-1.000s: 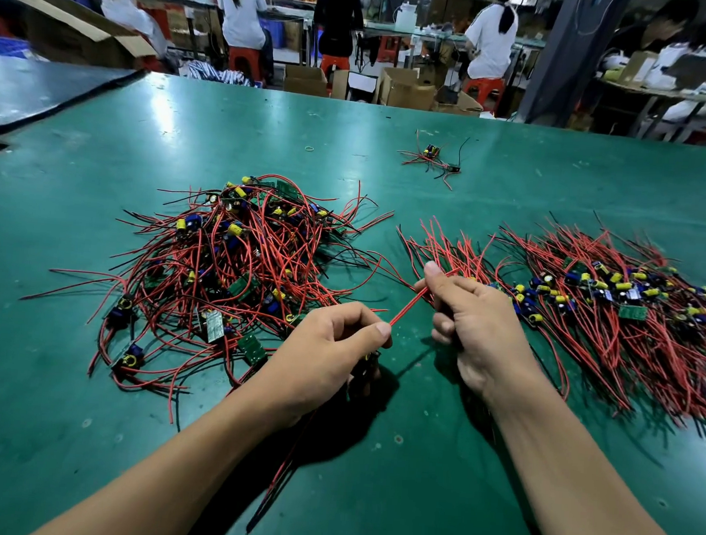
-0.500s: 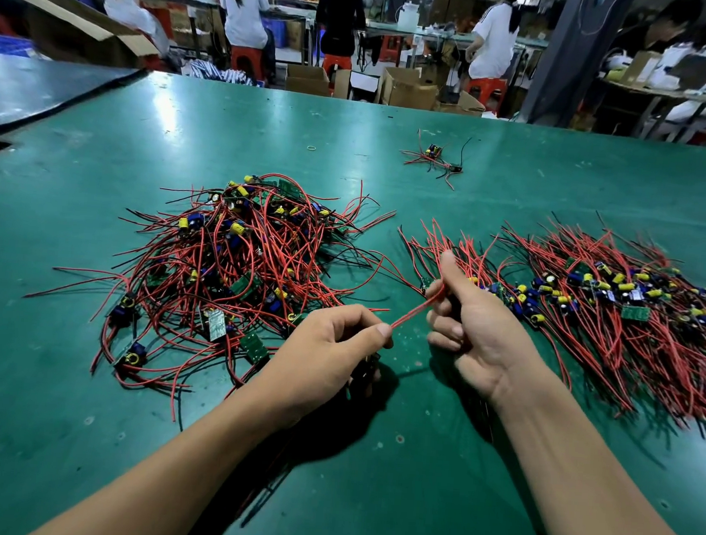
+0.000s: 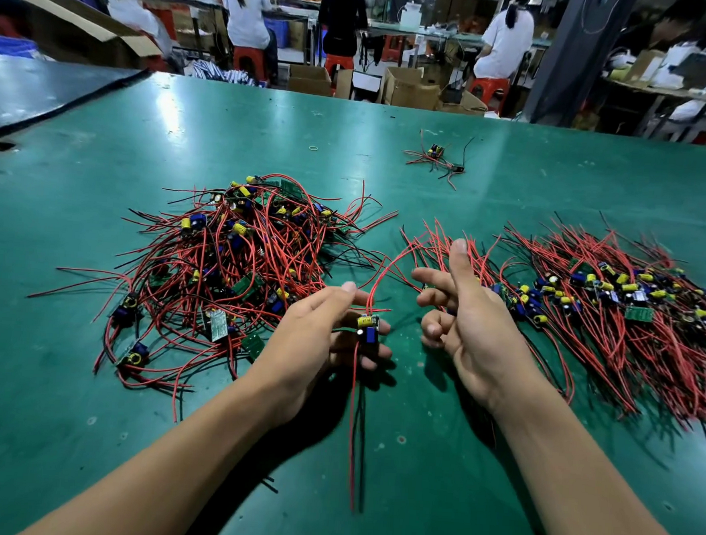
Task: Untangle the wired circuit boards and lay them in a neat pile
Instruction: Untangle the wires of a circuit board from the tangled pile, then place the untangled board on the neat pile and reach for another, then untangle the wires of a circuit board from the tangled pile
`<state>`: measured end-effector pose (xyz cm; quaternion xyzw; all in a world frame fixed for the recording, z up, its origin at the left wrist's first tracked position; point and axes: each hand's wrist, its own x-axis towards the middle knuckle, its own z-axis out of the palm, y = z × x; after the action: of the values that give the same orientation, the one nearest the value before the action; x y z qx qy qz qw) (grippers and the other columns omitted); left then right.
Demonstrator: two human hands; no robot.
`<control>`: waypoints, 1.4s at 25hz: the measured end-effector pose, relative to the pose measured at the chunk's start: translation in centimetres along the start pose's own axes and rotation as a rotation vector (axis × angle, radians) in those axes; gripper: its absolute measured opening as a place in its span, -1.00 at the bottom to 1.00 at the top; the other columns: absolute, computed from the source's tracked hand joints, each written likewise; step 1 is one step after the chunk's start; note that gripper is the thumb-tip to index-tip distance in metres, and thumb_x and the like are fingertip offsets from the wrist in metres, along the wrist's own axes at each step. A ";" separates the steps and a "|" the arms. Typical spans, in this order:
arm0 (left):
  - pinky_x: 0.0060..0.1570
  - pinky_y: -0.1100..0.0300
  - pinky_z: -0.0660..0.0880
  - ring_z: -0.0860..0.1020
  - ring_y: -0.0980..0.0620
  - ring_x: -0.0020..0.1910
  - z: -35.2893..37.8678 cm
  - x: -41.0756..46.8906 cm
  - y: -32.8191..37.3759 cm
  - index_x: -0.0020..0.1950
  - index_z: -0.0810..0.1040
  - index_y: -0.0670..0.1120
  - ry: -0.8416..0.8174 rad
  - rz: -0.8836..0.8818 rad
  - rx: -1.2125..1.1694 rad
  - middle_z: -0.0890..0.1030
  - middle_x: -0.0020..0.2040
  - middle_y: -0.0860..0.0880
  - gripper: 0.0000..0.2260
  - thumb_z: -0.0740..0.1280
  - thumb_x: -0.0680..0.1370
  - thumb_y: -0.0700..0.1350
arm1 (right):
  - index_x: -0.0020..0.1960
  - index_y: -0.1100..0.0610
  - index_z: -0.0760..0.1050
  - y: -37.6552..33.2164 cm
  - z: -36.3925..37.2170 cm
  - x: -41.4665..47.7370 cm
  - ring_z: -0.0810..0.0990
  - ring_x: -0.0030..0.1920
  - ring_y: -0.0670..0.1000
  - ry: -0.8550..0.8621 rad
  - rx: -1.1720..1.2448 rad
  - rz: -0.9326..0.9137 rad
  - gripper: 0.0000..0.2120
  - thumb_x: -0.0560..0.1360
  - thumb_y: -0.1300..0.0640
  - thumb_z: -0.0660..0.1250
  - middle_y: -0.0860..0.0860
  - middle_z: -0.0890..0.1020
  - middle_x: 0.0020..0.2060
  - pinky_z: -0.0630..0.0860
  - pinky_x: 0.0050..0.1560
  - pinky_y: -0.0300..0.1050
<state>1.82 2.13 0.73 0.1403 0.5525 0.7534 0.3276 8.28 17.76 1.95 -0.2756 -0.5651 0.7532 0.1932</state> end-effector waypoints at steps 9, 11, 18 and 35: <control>-0.22 0.04 0.59 0.64 -0.16 -0.21 0.0 0.1 0.3 0.28 0.48 -0.17 -0.027 -0.072 -0.120 0.68 -0.02 -0.22 -0.48 0.05 0.63 0.21 | -0.02 0.04 0.61 1.0 0.2 -0.9 0.43 -0.42 -0.10 -0.133 -0.375 -0.239 -0.63 0.36 -0.21 0.51 -0.06 0.54 -0.28 0.36 -0.44 -0.28; -0.22 0.08 0.59 0.63 -0.09 -0.19 0.0 0.0 0.3 0.30 0.49 -0.11 -0.028 -0.081 -0.121 0.66 -0.02 -0.16 -0.47 0.04 0.61 0.24 | 0.01 0.00 0.58 1.6 0.5 -1.3 0.44 -0.36 -0.16 -0.158 -0.577 -0.343 -0.69 0.37 -0.05 0.59 -0.10 0.54 -0.26 0.41 -0.32 -0.31; -0.23 0.25 0.54 0.61 0.14 -0.28 0.2 -0.7 -0.6 0.19 0.58 -0.03 -0.008 0.243 0.379 0.70 -0.07 0.02 -0.82 0.29 0.62 -0.05 | 0.07 0.05 0.62 1.4 -0.2 -0.7 0.54 -0.19 -0.09 0.183 -0.868 -0.615 -0.79 0.45 0.12 0.52 -0.01 0.61 -0.10 0.41 -0.08 -0.35; 0.00 -0.02 0.54 0.59 -0.11 0.05 -1.8 -0.3 -0.2 0.21 0.59 0.02 0.253 0.453 1.421 0.60 0.12 0.05 -0.73 0.26 0.54 -0.02 | 0.41 0.04 0.50 2.9 0.2 -0.9 0.53 0.10 -0.02 -0.160 -1.233 -0.592 -0.56 0.56 -0.03 0.39 -0.07 0.48 0.09 0.45 0.23 -0.07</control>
<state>1.15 0.65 -0.05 0.3401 0.8965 0.2750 -0.0705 8.93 16.26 -0.63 -0.1127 -0.9544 0.2277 0.1567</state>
